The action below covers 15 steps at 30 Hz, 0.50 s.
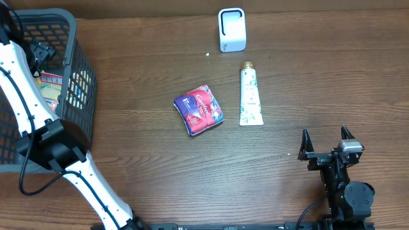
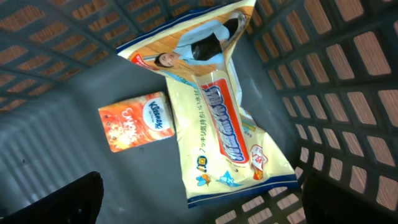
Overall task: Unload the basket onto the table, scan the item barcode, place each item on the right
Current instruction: 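Reach left gripper into basket and grasp the orange Kleenex pack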
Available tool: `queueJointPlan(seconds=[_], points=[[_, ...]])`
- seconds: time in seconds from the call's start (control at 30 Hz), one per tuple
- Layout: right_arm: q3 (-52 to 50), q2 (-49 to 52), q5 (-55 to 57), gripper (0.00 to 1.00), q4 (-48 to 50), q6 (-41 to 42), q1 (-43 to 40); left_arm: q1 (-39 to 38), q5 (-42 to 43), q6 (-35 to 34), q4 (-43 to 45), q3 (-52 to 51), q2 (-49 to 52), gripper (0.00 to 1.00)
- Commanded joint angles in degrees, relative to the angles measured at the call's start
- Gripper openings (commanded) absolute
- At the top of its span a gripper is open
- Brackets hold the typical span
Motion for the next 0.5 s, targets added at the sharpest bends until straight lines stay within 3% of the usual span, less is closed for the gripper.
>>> queueJointPlan(seconds=[0.0, 0.27, 0.47], points=[[-0.59, -0.46, 0.52, 1.00, 0.31, -0.39, -0.13, 0.24, -1.88, -0.09, 0.07, 1.68, 6.08, 0.93], [-0.59, -0.46, 0.52, 1.00, 0.31, -0.39, -0.13, 0.42, -1.86, -0.26, 0.79, 1.79, -6.47, 0.92], [-0.59, -0.46, 0.52, 1.00, 0.31, -0.39, -0.13, 1.73, -4.37, -8.81, -6.47, 1.79, -10.56, 0.92]])
